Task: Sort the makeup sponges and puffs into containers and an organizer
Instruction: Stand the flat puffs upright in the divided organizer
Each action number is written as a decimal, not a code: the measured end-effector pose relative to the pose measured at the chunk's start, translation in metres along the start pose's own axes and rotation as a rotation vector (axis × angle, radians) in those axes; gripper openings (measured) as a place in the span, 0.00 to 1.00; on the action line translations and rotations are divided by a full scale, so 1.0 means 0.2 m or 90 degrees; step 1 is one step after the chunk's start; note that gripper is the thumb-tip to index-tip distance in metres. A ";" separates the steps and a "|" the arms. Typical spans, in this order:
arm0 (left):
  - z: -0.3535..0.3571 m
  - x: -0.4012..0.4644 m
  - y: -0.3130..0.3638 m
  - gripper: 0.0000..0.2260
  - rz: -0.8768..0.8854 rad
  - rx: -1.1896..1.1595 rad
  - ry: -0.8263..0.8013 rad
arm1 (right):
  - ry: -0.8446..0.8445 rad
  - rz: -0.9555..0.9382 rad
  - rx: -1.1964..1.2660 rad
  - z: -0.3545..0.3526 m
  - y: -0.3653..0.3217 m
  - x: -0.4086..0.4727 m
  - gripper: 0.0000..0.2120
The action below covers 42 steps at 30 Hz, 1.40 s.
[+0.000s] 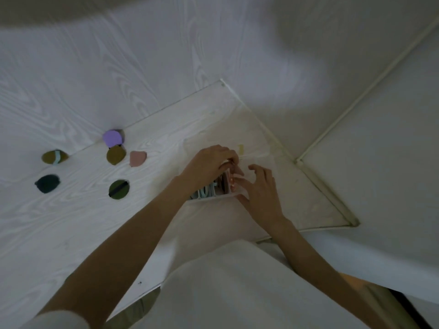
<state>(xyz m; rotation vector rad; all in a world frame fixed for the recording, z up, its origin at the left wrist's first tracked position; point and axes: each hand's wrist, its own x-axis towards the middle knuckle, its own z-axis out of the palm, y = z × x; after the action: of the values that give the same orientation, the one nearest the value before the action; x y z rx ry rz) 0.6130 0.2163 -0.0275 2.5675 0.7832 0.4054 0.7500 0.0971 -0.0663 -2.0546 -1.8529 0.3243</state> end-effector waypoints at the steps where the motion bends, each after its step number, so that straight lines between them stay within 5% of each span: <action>1: 0.00 0.02 0.00 0.04 0.013 -0.001 -0.008 | 0.003 0.002 0.006 0.00 0.00 0.00 0.22; 19: 0.08 0.01 -0.08 0.05 0.100 0.001 -0.025 | 0.001 0.017 -0.030 0.00 -0.02 -0.03 0.21; 24: 0.11 0.05 -0.06 0.07 0.113 0.045 -0.120 | 0.078 0.006 0.036 -0.05 -0.02 -0.06 0.13; 30: 0.09 0.03 -0.09 0.12 0.112 0.098 -0.194 | 0.121 0.053 0.043 -0.05 -0.01 -0.02 0.10; 38: 0.12 -0.14 -0.10 0.26 0.074 0.071 -0.100 | 0.027 0.003 -0.044 0.00 0.00 -0.04 0.16; 42: 0.14 -0.24 -0.15 0.35 -0.035 0.115 -0.114 | 0.018 0.004 -0.022 0.02 0.02 0.00 0.16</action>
<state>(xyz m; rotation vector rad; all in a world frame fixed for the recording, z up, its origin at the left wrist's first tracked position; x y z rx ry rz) 0.5723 0.2024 -0.0740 2.6940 0.8562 0.0885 0.7525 0.0969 -0.0719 -2.0771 -1.8476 0.2660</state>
